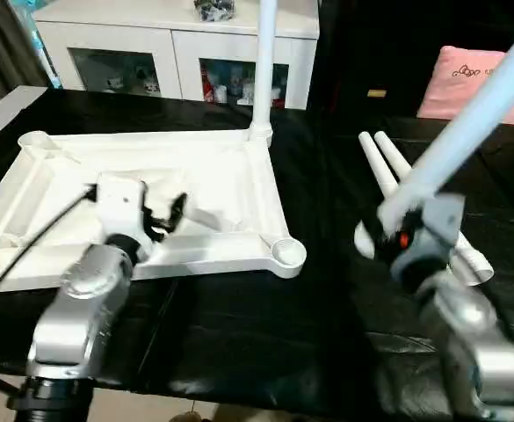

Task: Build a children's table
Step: Move to table

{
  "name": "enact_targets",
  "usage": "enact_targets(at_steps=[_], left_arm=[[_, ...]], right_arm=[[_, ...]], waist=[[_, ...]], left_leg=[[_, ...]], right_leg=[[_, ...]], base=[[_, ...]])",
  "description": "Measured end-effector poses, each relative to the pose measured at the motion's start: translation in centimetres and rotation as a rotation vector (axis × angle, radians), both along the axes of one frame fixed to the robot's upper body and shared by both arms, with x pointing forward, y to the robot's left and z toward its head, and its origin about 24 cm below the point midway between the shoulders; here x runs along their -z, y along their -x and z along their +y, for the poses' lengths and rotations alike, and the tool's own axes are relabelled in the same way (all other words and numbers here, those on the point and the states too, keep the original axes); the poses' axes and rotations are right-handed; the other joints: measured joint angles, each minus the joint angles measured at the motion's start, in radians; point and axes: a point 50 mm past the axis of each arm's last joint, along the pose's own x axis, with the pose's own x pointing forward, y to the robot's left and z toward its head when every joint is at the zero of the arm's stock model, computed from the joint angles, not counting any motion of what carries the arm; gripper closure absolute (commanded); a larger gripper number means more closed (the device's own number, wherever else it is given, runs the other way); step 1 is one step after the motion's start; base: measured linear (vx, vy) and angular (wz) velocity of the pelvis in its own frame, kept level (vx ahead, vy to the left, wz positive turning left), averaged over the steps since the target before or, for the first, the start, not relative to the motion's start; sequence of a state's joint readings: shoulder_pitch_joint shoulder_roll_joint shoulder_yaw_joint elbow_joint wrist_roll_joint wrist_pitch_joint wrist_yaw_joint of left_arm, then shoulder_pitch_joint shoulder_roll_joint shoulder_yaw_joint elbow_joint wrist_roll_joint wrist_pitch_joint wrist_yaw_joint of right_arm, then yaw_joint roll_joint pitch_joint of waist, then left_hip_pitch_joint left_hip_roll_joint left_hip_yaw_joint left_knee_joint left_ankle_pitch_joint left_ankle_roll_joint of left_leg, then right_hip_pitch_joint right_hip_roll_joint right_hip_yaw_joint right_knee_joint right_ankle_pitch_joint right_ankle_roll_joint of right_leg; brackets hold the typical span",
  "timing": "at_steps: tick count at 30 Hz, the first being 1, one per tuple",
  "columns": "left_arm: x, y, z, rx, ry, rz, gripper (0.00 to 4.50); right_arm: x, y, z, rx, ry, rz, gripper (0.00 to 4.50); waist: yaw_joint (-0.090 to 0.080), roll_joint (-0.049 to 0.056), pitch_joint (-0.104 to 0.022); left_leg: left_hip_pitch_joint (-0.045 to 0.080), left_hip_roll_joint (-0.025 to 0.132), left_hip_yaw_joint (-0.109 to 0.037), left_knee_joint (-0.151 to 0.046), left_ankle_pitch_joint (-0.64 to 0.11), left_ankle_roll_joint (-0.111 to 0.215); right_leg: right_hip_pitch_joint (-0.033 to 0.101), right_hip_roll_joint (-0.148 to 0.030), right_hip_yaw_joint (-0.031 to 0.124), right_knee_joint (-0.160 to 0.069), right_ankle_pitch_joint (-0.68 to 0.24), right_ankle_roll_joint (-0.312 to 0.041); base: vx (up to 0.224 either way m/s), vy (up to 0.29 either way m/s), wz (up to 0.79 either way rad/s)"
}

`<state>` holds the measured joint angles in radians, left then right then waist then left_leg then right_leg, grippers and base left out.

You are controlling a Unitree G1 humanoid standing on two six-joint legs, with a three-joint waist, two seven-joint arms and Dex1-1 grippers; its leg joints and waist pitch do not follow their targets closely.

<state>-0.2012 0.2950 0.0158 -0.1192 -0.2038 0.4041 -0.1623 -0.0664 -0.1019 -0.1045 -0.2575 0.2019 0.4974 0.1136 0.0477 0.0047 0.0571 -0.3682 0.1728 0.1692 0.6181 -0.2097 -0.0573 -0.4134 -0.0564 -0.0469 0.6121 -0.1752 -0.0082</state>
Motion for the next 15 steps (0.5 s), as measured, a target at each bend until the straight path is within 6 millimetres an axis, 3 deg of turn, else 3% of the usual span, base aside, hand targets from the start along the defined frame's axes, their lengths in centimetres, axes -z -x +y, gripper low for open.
enact_targets(at_steps=[5, 6, 8, 10, 11, 12, 13, 14, 15], left_arm=[[-0.3, 0.2, 0.0, 0.009, 0.002, -0.016, 0.72], [-0.3, 0.3, 0.0, 0.008, 0.002, -0.015, 0.72], [-0.2, 0.3, 0.0, 0.010, 0.004, -0.012, 0.72], [-0.2, 0.3, -0.2, 0.019, 0.008, -0.011, 0.72], [-0.1, 0.3, -0.5, 0.030, 0.010, -0.010, 0.72], [-0.2, 0.3, -0.6, 0.036, 0.010, -0.013, 0.72], [-0.4, 0.3, -0.8, 0.042, 0.006, -0.022, 0.72], [-0.5, 0.3, -0.8, 0.043, -0.004, -0.026, 0.72], [-0.4, 0.4, -0.4, 0.031, -0.030, -0.023, 0.72]], right_arm=[[0.4, 0.6, -0.6, 0.013, 0.013, 0.027, 2.54], [0.6, 0.8, -0.5, 0.012, 0.006, 0.039, 2.54], [0.6, 0.9, -0.3, 0.008, -0.009, 0.039, 2.54], [0.4, 1.0, -0.3, 0.010, -0.010, 0.036, 2.54], [0.4, 1.0, -0.5, 0.017, -0.014, 0.037, 2.54], [0.4, 1.1, -0.6, 0.028, -0.014, 0.037, 2.54], [0.4, 1.2, -0.8, 0.036, -0.017, 0.035, 2.54], [0.4, 1.2, -0.8, 0.036, -0.019, 0.033, 2.54], [0.5, 1.3, -0.6, 0.034, -0.032, 0.037, 2.54]], waist=[[-0.008, 0.000, 0.000], [-0.009, 0.001, -0.001], [0.011, -0.001, -0.002], [0.026, 0.000, -0.002], [0.043, 0.001, -0.003], [0.038, 0.002, -0.004], [0.035, 0.013, -0.009], [0.030, 0.024, -0.014], [0.013, 0.030, -0.013]], left_leg=[[0.000, 0.000, 0.000, 0.000, 0.000, 0.000], [0.003, 0.003, 0.010, 0.001, -0.001, 0.000], [0.010, 0.003, 0.034, 0.005, -0.009, 0.001], [0.011, -0.009, 0.028, 0.029, -0.028, 0.012], [0.007, -0.036, -0.011, 0.068, -0.047, 0.033], [-0.012, -0.056, -0.059, 0.101, -0.052, 0.045], [-0.028, -0.063, -0.090, 0.115, -0.058, 0.055], [-0.034, -0.057, -0.115, 0.096, -0.061, 0.058], [-0.032, -0.064, -0.108, 0.097, -0.063, 0.029]], right_leg=[[0.000, 0.000, 0.000, 0.000, 0.000, 0.000], [-0.005, 0.005, 0.012, -0.001, 0.000, 0.001], [-0.014, 0.033, 0.072, 0.001, 0.003, 0.008], [-0.013, 0.052, 0.129, 0.003, 0.008, 0.020], [-0.010, 0.061, 0.164, 0.000, 0.012, 0.032], [-0.006, 0.056, 0.164, -0.004, 0.015, 0.041], [-0.006, 0.050, 0.164, -0.005, 0.017, 0.051], [-0.006, 0.050, 0.161, -0.005, 0.017, 0.056], [-0.004, 0.033, 0.151, -0.005, 0.013, 0.049]], base=[[0.000, 0.000, 0.00], [0.000, 0.000, 0.00], [-0.011, 0.018, -0.35], [-0.002, 0.087, -0.49], [0.001, 0.127, -0.54], [-0.001, 0.200, -0.42], [-0.027, 0.239, -0.13], [-0.027, 0.239, -0.13], [-0.032, 0.269, 0.02]])
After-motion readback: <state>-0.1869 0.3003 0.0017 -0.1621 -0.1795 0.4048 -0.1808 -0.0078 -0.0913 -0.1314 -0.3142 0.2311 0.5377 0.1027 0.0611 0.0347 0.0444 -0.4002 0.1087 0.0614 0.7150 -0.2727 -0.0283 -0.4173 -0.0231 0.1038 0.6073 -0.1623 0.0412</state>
